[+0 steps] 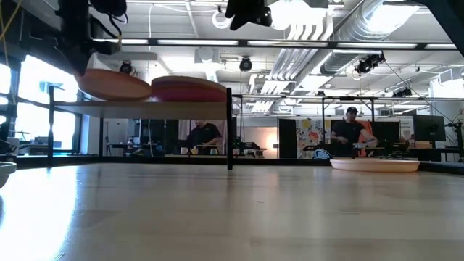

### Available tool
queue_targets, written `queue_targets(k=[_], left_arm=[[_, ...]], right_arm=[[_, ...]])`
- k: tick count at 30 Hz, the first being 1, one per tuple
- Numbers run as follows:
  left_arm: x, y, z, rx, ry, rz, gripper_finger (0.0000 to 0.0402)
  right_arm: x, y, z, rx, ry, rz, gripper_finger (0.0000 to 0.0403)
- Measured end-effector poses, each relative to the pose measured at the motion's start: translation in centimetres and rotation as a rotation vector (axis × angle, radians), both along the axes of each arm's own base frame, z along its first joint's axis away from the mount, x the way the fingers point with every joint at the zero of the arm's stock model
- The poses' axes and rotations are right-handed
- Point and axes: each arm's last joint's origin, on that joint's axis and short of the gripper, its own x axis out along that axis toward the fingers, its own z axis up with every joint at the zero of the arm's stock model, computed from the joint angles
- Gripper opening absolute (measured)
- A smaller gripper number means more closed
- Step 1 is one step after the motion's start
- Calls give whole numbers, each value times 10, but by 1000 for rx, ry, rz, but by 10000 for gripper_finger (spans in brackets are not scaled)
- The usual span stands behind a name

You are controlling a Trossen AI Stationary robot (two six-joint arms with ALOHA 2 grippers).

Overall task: Place and stack plates onto a shelf
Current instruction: Put the light orange plate on the shelf

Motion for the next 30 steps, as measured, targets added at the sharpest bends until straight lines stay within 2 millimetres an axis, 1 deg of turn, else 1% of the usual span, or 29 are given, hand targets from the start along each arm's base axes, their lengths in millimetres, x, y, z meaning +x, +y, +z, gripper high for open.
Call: queue_targets(k=[13, 16, 24, 30], left_arm=[[6, 27, -15, -65, 45, 83, 3], [7, 30, -18, -78, 57, 88, 5], [11, 35, -23, -104, 81, 87, 28], [14, 37, -26, -128, 84, 78, 32]], right_arm=[[-2, 0, -1, -17, 19, 33, 114], [-2, 0, -1, -26, 19, 50, 114], [-4, 0, -2, -30, 45, 62, 114], [-5, -3, -2, -35, 44, 66, 114]])
